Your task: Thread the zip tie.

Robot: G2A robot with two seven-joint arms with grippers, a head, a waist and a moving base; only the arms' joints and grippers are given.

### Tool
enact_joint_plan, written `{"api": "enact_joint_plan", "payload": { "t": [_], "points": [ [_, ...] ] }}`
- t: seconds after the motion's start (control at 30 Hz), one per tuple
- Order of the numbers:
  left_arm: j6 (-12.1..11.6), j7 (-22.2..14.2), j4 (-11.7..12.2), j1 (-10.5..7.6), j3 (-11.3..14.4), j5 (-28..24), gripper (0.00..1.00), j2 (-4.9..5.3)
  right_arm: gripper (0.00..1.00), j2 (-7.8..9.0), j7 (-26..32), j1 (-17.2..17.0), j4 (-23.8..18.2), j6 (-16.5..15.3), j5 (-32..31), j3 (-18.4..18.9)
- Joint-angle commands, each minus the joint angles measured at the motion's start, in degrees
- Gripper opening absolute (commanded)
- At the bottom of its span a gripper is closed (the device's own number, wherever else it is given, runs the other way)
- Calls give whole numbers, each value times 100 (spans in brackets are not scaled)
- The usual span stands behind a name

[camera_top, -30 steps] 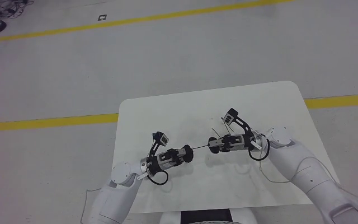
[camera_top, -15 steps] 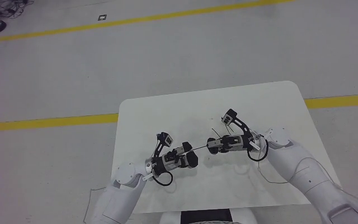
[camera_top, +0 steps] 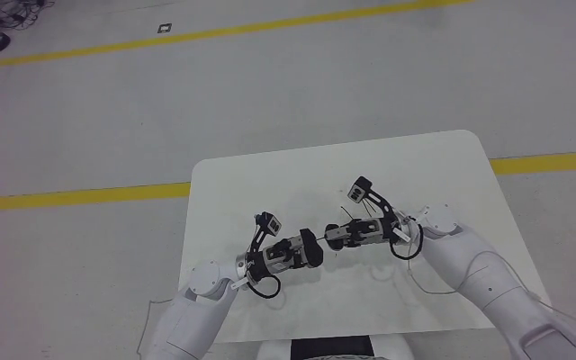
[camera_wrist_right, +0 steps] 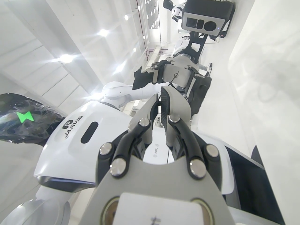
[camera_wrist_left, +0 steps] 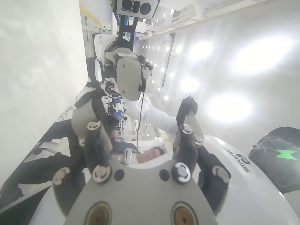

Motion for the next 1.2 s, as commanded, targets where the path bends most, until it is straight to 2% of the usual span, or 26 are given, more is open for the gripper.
{"api": "enact_joint_plan", "payload": {
  "t": [0.0,0.37,0.53,1.17],
  "points": [
    [-12,0,9,-13,15,-7,57,8,0,-13,0,6,24,0,-28,-13],
    [-94,89,51,-35,35,-112,47,49,0,-57,0,43,183,0,-265,12],
    [-118,118,53,-43,42,-162,45,67,0,-70,0,58,245,0,-446,34],
    [-119,171,19,-93,147,-86,38,135,0,-123,0,180,357,0,-496,-177]
  ]
}}
